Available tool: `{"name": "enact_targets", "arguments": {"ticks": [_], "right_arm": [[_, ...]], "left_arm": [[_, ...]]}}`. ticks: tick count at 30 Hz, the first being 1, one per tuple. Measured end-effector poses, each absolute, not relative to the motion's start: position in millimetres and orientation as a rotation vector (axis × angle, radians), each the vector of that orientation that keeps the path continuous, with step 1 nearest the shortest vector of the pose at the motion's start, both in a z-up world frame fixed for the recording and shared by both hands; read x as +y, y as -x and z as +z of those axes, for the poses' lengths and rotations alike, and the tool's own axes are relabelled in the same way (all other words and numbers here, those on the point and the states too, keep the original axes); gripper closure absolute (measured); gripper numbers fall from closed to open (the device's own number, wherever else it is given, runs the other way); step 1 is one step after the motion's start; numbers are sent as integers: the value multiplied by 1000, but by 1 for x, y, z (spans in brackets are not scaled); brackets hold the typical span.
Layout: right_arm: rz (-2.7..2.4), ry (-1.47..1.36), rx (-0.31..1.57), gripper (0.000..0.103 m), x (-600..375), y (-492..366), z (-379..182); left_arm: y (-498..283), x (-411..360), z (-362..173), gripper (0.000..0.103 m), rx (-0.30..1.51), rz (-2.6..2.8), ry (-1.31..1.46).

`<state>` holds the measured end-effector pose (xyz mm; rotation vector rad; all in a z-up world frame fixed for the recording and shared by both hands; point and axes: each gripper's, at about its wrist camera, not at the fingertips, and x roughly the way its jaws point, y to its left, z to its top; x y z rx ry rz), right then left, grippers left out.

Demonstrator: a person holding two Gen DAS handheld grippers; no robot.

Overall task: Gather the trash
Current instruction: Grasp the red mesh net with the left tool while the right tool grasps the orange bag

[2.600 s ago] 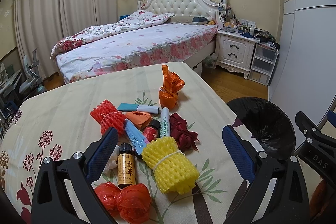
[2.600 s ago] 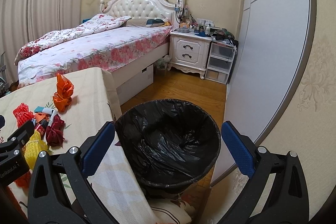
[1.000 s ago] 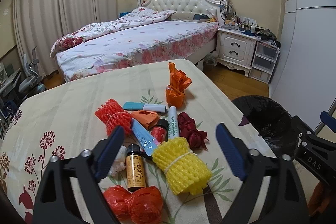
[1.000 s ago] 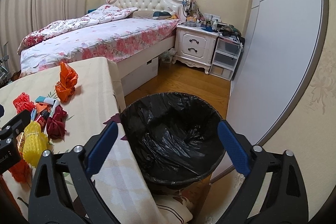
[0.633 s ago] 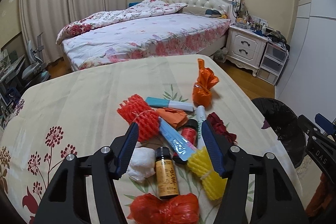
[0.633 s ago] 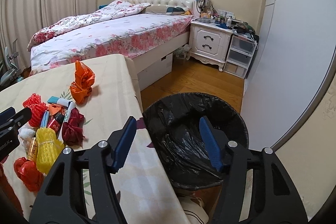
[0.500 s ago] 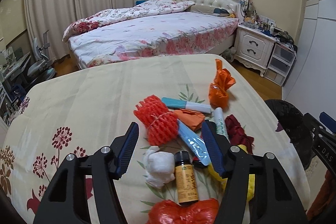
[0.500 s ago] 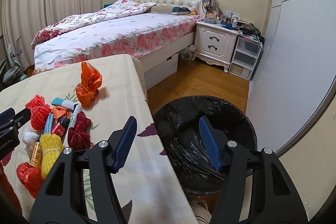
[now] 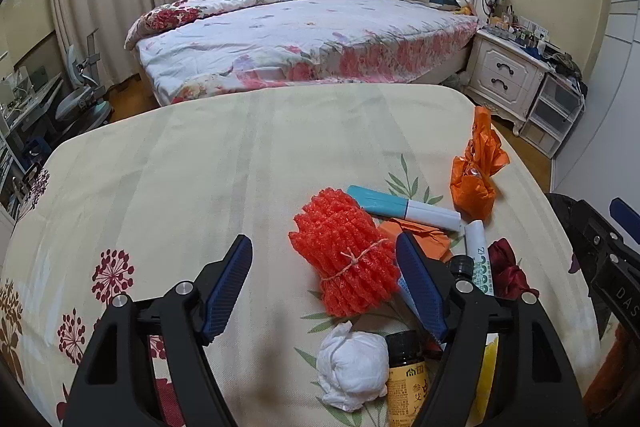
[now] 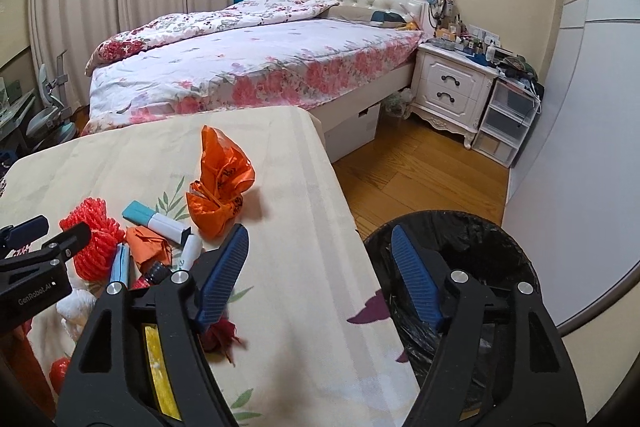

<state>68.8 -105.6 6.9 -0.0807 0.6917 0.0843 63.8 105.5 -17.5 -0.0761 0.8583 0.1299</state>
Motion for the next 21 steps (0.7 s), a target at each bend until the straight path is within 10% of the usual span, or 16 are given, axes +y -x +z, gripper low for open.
{"name": "enact_targets", "arguments": {"ticks": [21], "right_arm": [[178,101,729,30,-61,-113,-3]], "left_arm": [[-73,127,-16,58,862,42,141]]}}
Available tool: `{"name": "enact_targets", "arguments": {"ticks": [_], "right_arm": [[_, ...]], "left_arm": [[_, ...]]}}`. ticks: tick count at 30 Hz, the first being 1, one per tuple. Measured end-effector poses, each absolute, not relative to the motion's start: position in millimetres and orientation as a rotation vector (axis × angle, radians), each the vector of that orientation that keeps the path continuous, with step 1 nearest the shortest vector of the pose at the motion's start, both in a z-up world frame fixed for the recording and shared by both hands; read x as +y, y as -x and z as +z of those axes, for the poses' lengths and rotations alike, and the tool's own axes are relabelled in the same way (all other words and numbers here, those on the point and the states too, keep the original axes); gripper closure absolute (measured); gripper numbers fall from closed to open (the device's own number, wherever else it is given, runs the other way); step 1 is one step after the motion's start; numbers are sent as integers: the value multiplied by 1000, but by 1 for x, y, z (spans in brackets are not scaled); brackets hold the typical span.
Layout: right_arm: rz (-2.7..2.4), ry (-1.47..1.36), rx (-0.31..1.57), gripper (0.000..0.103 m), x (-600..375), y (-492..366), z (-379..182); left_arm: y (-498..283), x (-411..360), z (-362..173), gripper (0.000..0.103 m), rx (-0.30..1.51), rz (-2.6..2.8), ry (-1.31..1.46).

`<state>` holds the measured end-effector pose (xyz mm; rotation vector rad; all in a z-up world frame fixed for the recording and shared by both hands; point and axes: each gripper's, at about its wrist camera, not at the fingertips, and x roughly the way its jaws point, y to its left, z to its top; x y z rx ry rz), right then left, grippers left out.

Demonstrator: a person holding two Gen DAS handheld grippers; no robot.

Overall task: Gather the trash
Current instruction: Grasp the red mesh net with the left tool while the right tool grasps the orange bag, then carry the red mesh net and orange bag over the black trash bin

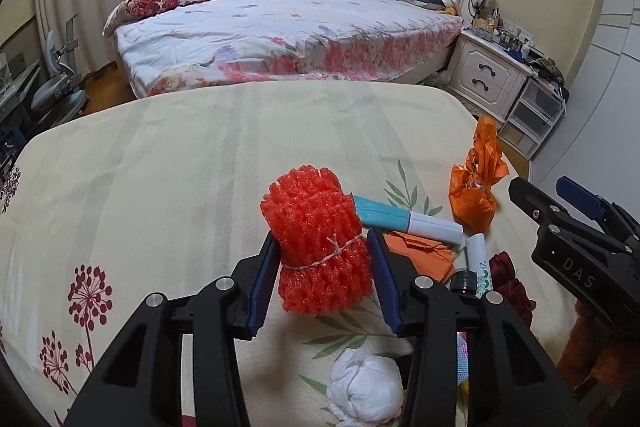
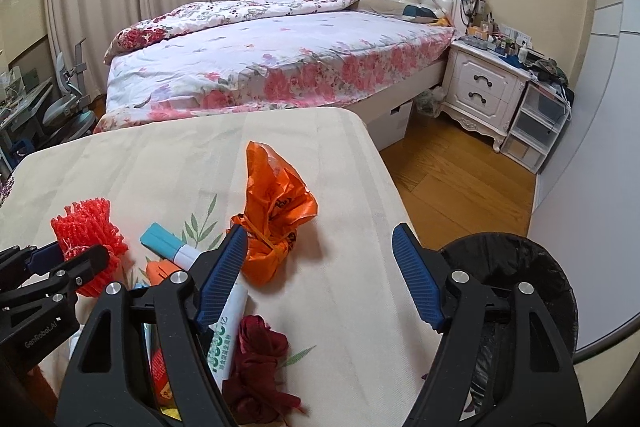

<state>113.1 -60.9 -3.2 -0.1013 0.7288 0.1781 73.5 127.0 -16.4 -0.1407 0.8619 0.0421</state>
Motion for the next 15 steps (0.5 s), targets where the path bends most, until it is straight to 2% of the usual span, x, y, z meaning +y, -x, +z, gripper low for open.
{"name": "enact_targets", "arguments": {"ticks": [13,14,15], "right_arm": [[234,157,823,30,-35,-138,-23],[235,159,828,30,-34,-138,-24],[238,161,831,35,-34,-137,-25]], "left_arm": [[-78,146,-12,58,820,107,117],[-79,147,-12,58,820,109,117],[-79,147,-13,58,818,112,116]]}}
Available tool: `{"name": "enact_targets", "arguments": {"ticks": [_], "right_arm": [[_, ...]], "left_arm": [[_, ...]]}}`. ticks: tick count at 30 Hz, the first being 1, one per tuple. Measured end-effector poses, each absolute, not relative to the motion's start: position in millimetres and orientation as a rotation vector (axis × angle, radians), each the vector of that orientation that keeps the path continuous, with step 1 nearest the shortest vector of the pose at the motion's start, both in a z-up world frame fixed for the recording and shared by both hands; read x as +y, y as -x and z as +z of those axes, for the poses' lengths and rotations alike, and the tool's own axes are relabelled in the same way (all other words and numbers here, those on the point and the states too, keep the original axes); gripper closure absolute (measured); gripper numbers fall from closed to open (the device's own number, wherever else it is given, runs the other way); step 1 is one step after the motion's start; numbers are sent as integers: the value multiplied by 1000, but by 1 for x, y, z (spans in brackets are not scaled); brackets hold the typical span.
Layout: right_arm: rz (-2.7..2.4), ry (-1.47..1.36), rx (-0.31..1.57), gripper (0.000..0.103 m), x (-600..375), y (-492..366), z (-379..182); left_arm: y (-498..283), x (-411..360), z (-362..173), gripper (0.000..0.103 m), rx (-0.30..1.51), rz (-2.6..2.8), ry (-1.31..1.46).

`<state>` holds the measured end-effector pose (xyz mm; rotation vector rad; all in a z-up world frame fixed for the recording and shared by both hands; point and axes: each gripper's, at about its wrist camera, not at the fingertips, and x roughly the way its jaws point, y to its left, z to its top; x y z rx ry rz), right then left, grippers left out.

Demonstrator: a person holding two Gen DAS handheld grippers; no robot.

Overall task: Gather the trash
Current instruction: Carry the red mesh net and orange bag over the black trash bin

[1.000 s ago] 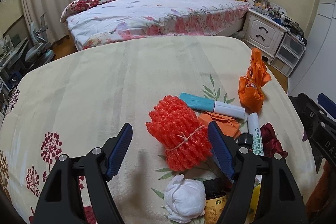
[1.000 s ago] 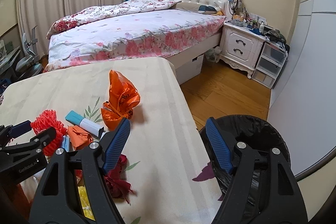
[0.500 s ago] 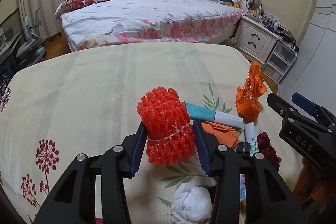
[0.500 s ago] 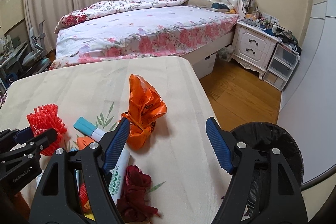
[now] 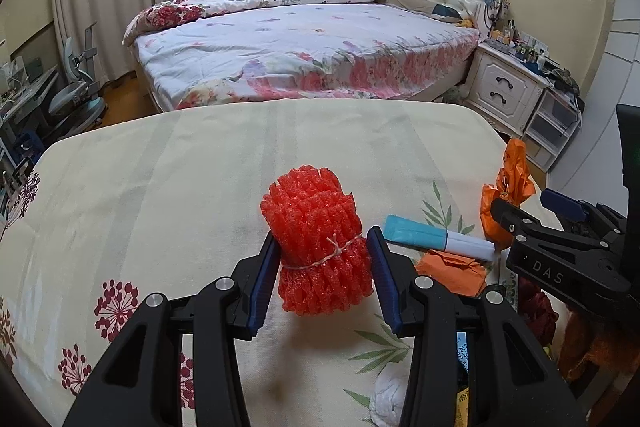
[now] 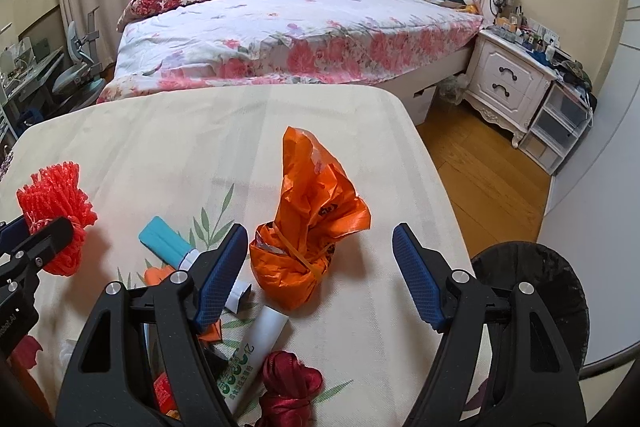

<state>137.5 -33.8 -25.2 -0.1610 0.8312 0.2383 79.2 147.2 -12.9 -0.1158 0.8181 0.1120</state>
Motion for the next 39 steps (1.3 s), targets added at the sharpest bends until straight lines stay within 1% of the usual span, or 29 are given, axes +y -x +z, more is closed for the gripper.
{"name": "enact_targets", "arguments": {"ticks": [1,2,3,4,8,17,21,32,39], "right_arm": [[245,166,840,45,-33,-138,-27],[255,168,851,50,-32,-138,-28],[263,167,858,60,-31,-138,-30],[272,164,869,66,-31,-138,-31],[277,175,857,67,-31,-133,-30],[256,136,759,67,-52,-110,1],[225,111,744,67,-71,-92,9],[59,47,730,67,-147,-48,17],[-51,29,721,67,-181,-21,10]], "left_arm": [[-79,147,-14,58,815,116,113],[-79,147,-14,58,812,120,108],[-79,147,-14,58,809,124,105],[-78,147,-15,58,805,129,104],[-78,149,-13,58,789,151,97],[-67,143,4,58,733,154,94],[-60,134,12,58,706,131,92],[-38,81,30,58,644,2,60],[-28,40,31,58,635,-101,44]]}}
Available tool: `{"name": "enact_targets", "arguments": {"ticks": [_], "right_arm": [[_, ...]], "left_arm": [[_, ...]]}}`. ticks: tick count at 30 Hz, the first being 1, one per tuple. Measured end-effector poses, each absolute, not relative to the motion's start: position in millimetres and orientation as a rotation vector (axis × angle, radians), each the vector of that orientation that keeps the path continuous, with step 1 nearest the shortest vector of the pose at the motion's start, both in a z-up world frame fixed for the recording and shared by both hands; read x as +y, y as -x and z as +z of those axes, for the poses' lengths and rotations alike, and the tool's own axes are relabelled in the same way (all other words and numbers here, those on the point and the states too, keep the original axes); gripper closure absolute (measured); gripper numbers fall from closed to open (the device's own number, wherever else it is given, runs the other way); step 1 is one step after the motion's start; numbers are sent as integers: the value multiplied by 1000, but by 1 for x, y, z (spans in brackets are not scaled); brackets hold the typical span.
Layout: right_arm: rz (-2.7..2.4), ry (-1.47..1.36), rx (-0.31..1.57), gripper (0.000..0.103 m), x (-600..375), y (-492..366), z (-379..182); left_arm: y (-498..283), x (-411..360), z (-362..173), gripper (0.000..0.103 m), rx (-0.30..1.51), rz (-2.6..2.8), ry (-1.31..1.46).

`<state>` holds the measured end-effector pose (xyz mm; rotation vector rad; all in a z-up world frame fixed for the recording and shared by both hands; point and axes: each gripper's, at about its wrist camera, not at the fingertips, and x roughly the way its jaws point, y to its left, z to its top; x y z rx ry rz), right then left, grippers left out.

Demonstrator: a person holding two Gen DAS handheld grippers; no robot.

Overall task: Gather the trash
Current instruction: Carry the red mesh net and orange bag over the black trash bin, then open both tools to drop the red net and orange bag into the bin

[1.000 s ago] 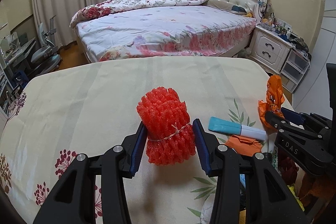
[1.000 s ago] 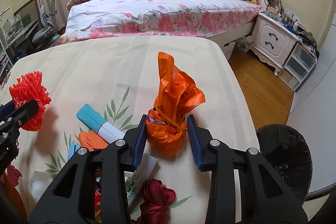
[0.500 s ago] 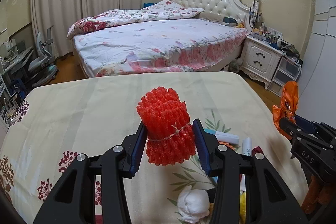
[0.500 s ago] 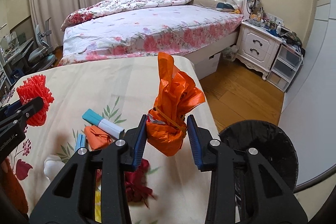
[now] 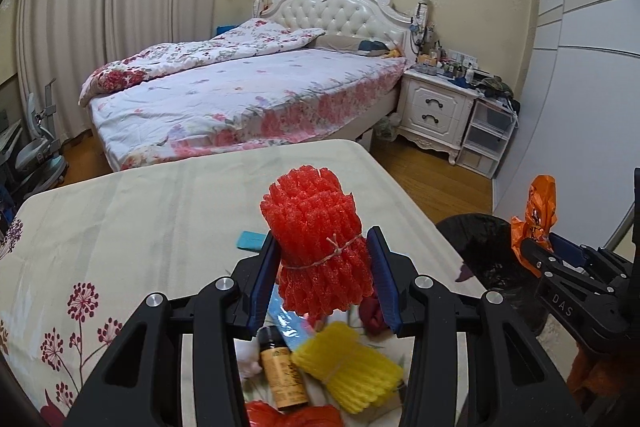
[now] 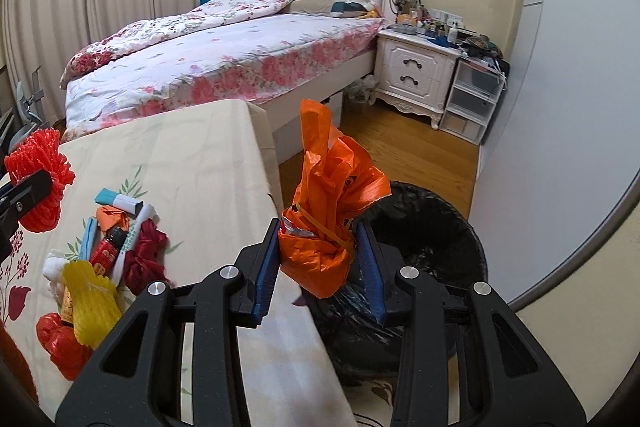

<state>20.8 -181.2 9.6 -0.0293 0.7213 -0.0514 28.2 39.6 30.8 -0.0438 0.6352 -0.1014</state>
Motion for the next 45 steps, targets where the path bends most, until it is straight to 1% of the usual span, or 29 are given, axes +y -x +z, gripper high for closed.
{"name": "enact_targets", "arguments": {"ticks": [12,27,37,39,41,42,43,45], "right_arm": [[-129,-2,750,66,-218,-10,-10],[-208,-44,768,66,-256,-38,-30],[-215,-73,779,65,-267,-49,-39],[-221,-76,775,64,-268,-49,-39],[-226,-82,769,53,-269,-47,-38],[-231,-83,762,48,-270,-46,-37],[-236,-85,757,47,-271,-45,-36],[-242,-90,755,47,-273,-44,-34]], "left_arm": [[-34,-25,6,58,660,-210,-17],[-80,-86,-19,58,678,-267,-84],[-103,-108,-32,58,714,-285,-122],[-104,-111,-34,56,716,-289,-126],[-108,-112,-35,52,720,-295,-131],[-108,-113,-36,44,722,-296,-133],[-109,-113,-36,38,721,-296,-130],[-108,-111,-34,33,714,-293,-121]]}}
